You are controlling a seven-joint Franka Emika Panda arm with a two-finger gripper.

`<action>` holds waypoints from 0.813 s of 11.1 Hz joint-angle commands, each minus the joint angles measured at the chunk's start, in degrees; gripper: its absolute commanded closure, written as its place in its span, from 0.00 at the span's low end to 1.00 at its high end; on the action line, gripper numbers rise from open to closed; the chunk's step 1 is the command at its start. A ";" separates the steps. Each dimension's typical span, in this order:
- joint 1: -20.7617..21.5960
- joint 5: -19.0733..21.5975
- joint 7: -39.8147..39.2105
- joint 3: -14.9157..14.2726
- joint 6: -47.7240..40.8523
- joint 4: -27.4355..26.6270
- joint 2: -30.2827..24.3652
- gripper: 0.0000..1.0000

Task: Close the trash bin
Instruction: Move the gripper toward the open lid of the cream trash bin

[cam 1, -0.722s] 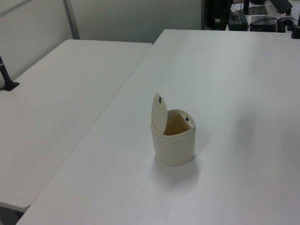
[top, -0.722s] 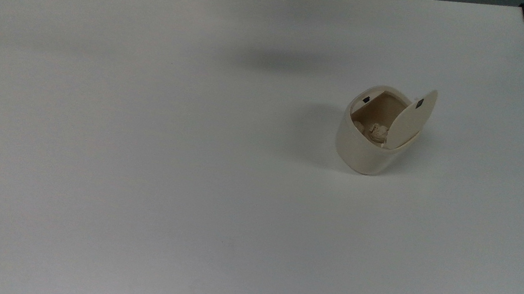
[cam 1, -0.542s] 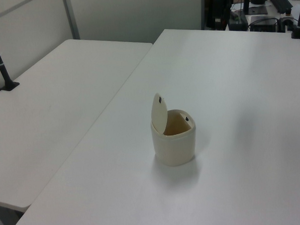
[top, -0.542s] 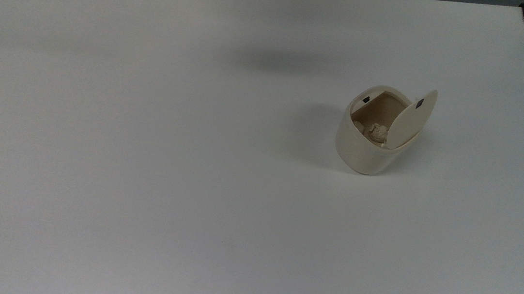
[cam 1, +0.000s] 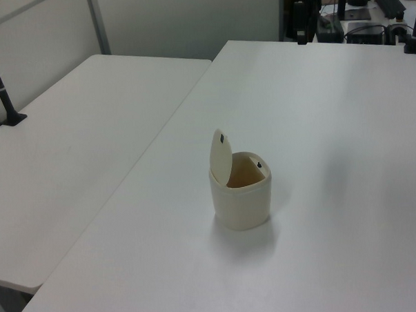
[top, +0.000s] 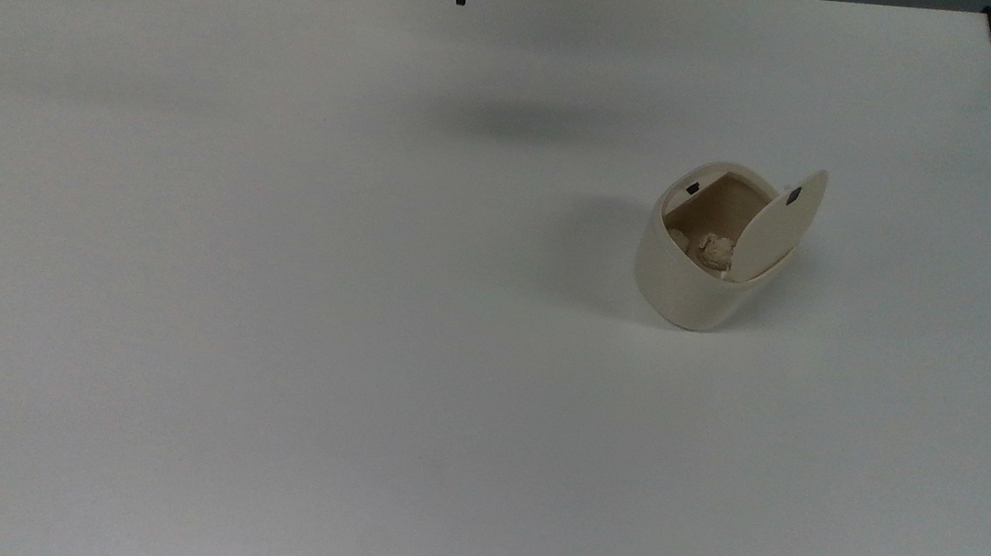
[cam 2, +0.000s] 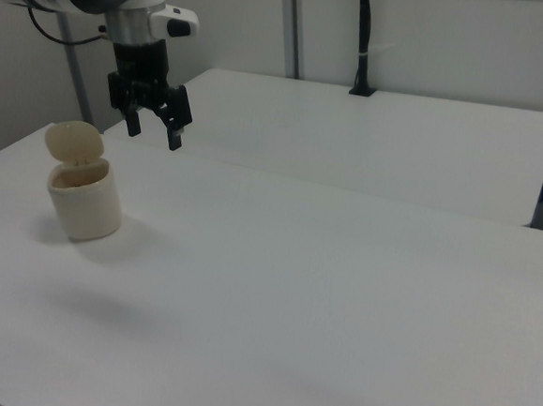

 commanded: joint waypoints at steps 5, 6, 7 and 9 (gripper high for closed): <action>3.45 -0.48 -20.45 -0.78 0.76 -0.93 1.80 0.95; 5.12 -0.48 -25.02 -0.79 0.93 -0.84 2.77 1.00; 7.49 -0.14 -29.59 -1.83 1.28 -0.75 3.30 1.00; 13.99 0.04 -32.45 -3.59 1.81 1.69 6.36 1.00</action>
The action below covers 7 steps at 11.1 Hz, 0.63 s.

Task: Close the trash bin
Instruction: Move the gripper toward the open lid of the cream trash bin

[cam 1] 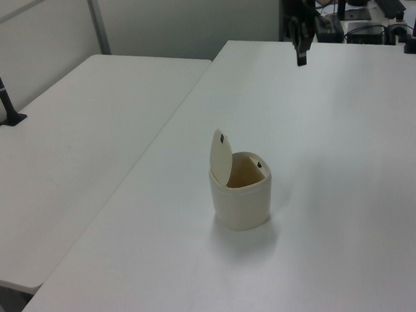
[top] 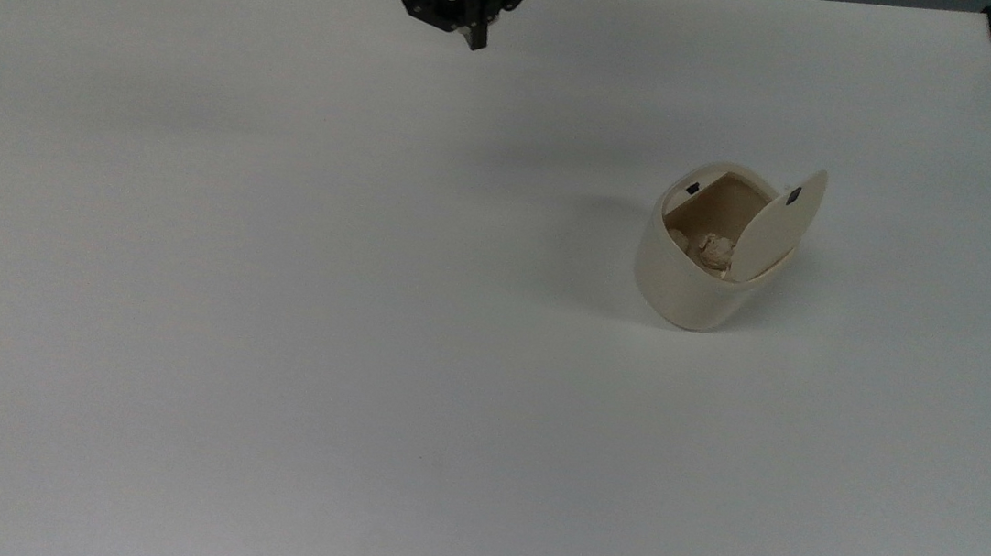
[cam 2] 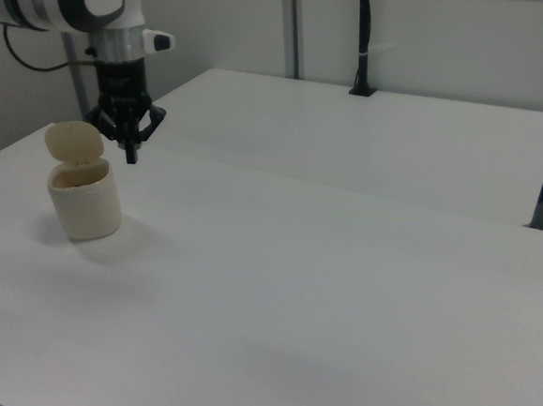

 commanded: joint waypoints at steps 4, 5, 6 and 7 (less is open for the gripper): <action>15.60 -0.06 -0.08 -3.23 12.99 4.93 6.47 1.00; 17.44 -0.15 3.42 -3.14 16.76 5.90 7.79 1.00; 18.94 -0.24 6.67 -3.14 20.71 6.08 8.76 1.00; 20.17 -0.33 8.45 -3.14 24.41 6.09 9.03 1.00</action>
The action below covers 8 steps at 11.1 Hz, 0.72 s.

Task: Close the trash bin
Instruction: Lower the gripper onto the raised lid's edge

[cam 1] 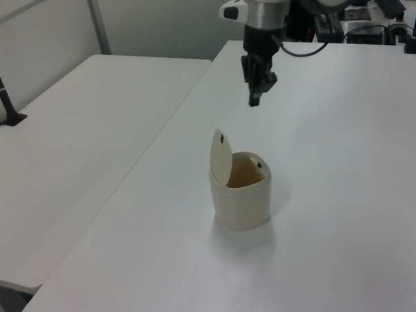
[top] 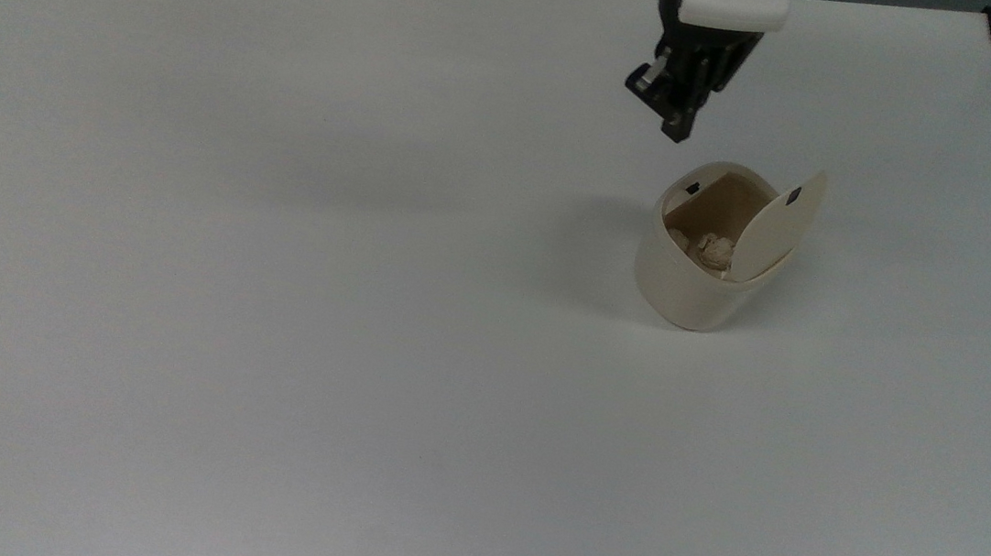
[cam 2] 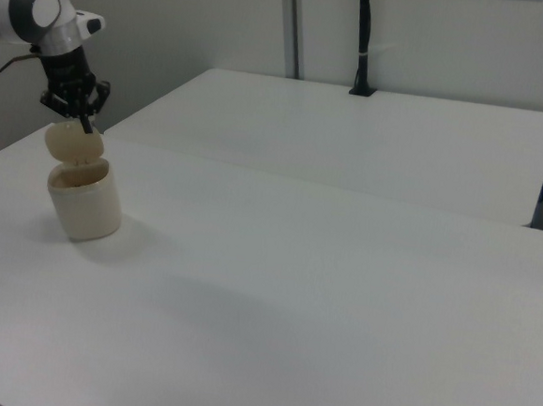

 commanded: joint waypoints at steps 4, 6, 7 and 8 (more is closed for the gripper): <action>6.48 -0.68 8.32 -1.34 11.31 5.34 5.88 1.00; 6.84 -0.77 8.33 -1.34 13.06 5.26 6.85 1.00; 7.36 -0.94 8.15 -1.34 13.33 5.17 7.55 1.00; 7.28 -0.95 7.98 -1.43 13.33 5.26 7.73 1.00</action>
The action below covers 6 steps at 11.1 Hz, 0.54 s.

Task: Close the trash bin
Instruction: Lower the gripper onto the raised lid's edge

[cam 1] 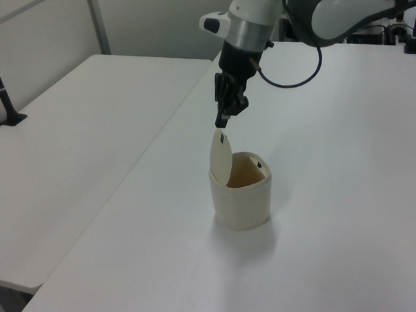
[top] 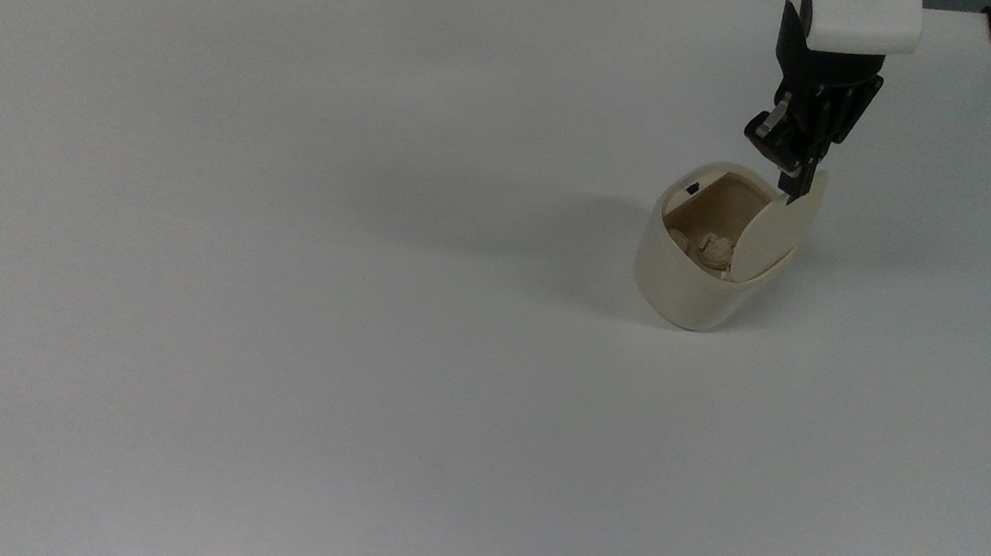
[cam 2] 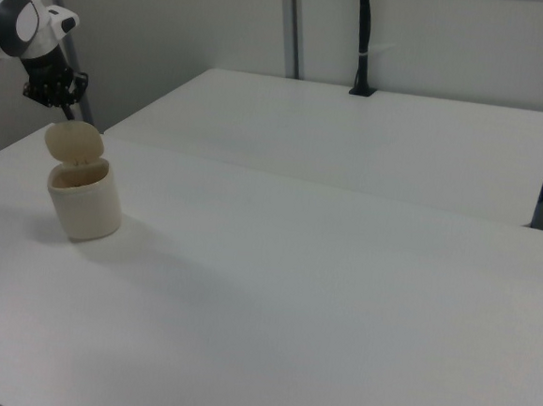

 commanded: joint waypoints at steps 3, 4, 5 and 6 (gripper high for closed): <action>1.60 -0.94 1.28 -1.32 1.16 1.99 1.46 1.00; 1.60 -0.94 1.28 -1.32 1.16 1.99 1.38 1.00; 1.51 -0.94 1.28 -1.40 1.16 2.17 1.11 1.00; 1.42 -0.94 1.19 -1.49 1.16 2.86 0.94 1.00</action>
